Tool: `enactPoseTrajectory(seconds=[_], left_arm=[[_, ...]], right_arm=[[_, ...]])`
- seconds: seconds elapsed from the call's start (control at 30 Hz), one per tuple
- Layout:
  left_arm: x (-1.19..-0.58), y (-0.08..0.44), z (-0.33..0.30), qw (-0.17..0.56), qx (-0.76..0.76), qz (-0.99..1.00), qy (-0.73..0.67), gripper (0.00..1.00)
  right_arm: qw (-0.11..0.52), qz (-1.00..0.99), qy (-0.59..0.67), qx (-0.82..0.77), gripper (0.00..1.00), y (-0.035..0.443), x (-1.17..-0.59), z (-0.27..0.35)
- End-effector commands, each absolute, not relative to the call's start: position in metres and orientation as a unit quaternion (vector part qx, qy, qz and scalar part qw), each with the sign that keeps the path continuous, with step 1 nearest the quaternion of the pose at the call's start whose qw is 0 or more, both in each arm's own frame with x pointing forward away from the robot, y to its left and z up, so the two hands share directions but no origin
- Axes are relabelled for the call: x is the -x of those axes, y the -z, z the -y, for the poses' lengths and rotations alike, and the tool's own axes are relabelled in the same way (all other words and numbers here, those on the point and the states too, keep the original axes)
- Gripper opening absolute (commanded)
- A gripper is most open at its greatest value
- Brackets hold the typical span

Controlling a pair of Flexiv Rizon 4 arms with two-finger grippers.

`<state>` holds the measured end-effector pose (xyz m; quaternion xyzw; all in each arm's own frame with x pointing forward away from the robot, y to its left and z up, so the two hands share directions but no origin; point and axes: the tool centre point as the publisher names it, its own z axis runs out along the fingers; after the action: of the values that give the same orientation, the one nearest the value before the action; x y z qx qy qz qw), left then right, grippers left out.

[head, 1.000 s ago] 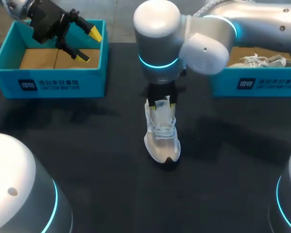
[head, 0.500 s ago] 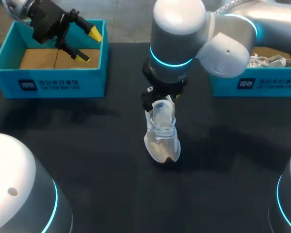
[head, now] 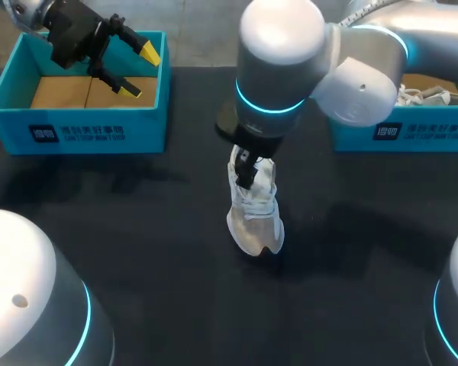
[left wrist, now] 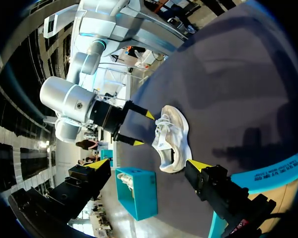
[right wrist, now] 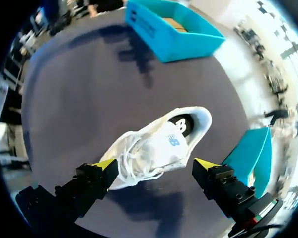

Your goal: Take the shoe out of the shoebox, open the shoe tongue, remove and reinsert the insole, then place the shoe into the shoebox

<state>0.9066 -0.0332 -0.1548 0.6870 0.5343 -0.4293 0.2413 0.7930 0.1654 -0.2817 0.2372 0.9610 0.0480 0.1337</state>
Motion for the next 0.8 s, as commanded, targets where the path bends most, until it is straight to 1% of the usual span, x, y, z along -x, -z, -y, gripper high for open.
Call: enactPoseTrajectory(seconds=[0.03,0.13,0.4,0.8], left_arm=[[-0.906,0.155,0.033,0.241,-0.688,-0.535,0.428,1.00],[-0.906,0.155,0.033,0.241,-0.688,-0.535,0.428,1.00],[-0.906,0.155,0.033,0.241,-0.688,-0.535,0.428,1.00],[-0.906,0.155,0.033,0.241,-0.688,-0.535,0.428,1.00]], right_arm=[[0.141,-0.976,-0.029,-0.164,1.00,0.282,-0.793,-0.169],[0.145,-0.978,-0.040,-0.143,1.00,0.279,-0.799,-0.169],[0.128,-0.986,-0.054,-0.090,1.00,0.267,-0.838,-0.157],[0.119,-0.991,-0.050,-0.035,1.00,0.279,-0.899,-0.154]])
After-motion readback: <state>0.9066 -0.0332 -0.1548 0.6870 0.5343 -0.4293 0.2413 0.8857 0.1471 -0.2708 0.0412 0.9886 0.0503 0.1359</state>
